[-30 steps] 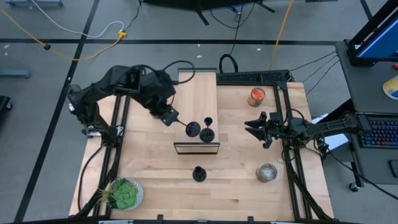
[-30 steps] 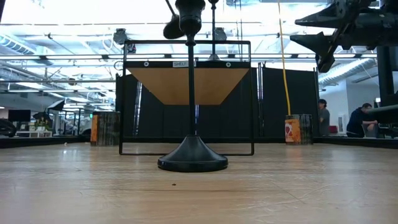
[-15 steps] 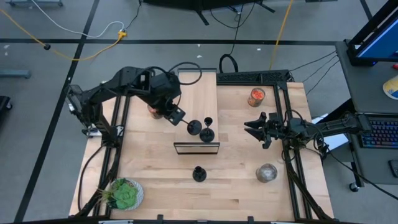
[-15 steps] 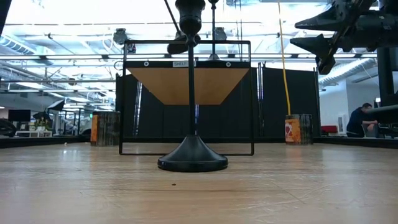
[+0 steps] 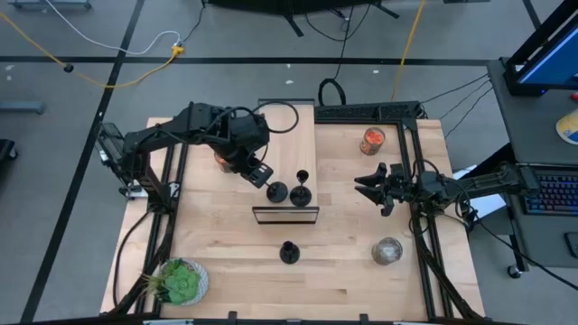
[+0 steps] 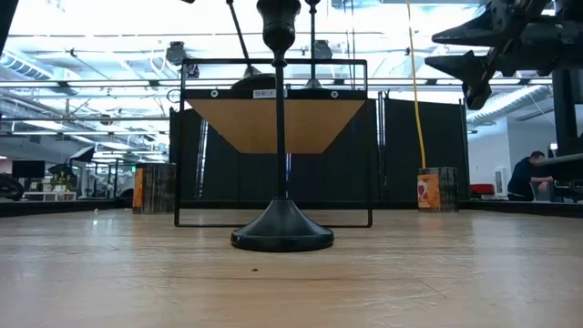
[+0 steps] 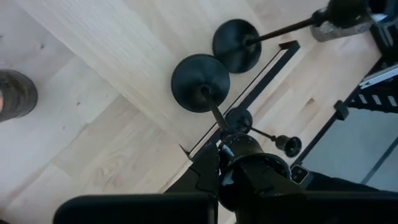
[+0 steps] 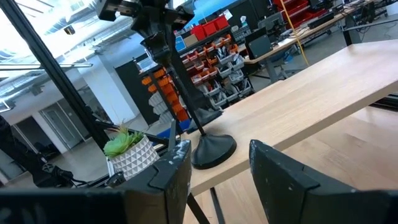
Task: Pick & Place candle stick holders
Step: Put the left black candle holder on the shelf, then put the black candle holder on the shelf
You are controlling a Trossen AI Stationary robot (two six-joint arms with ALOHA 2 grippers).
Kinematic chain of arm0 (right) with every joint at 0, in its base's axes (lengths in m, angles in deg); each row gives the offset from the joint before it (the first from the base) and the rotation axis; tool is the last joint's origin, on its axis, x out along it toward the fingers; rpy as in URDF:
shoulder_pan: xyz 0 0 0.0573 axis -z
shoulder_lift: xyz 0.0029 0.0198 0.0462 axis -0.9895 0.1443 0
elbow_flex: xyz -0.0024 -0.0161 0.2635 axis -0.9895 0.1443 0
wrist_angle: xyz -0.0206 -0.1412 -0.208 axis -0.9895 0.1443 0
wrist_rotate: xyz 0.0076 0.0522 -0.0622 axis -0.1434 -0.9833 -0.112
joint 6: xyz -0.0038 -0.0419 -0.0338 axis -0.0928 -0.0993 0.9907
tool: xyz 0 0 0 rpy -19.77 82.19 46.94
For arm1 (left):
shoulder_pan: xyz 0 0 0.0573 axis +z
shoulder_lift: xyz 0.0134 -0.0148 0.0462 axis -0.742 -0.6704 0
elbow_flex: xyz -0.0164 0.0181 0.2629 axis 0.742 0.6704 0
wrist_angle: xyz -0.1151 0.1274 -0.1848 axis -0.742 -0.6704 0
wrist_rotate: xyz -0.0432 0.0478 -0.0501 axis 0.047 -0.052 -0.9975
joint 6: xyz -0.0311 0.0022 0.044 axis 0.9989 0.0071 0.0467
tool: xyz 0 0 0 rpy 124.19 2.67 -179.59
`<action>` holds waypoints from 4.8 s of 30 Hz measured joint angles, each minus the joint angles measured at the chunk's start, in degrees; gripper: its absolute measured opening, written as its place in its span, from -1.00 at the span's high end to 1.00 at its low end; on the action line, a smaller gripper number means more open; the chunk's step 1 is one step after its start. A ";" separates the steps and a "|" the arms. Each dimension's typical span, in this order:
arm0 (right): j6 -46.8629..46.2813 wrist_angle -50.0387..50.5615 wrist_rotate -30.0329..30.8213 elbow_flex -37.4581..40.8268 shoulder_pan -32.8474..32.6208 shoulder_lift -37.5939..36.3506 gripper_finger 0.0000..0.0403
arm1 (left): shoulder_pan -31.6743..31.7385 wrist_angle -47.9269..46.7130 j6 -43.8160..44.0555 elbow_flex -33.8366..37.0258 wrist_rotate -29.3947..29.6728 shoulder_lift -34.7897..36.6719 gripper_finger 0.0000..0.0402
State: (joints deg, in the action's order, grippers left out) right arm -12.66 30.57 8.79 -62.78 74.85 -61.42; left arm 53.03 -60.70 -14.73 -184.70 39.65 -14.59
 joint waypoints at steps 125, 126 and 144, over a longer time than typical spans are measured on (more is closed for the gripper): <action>8.87 -8.74 -7.12 -9.03 -10.02 10.83 0.22 | -39.41 11.08 36.08 35.31 40.01 28.90 0.74; 10.53 -6.73 -5.81 -10.93 -11.21 12.22 0.22 | -39.77 12.08 36.18 37.19 40.22 30.05 0.74; 20.73 20.95 12.66 -46.53 -25.44 47.57 0.22 | -45.99 21.35 30.84 60.88 44.75 50.37 0.74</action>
State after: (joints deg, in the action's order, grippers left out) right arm 8.07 51.51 21.46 -109.31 49.41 -13.86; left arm 7.04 -39.35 16.12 -123.82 84.40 35.78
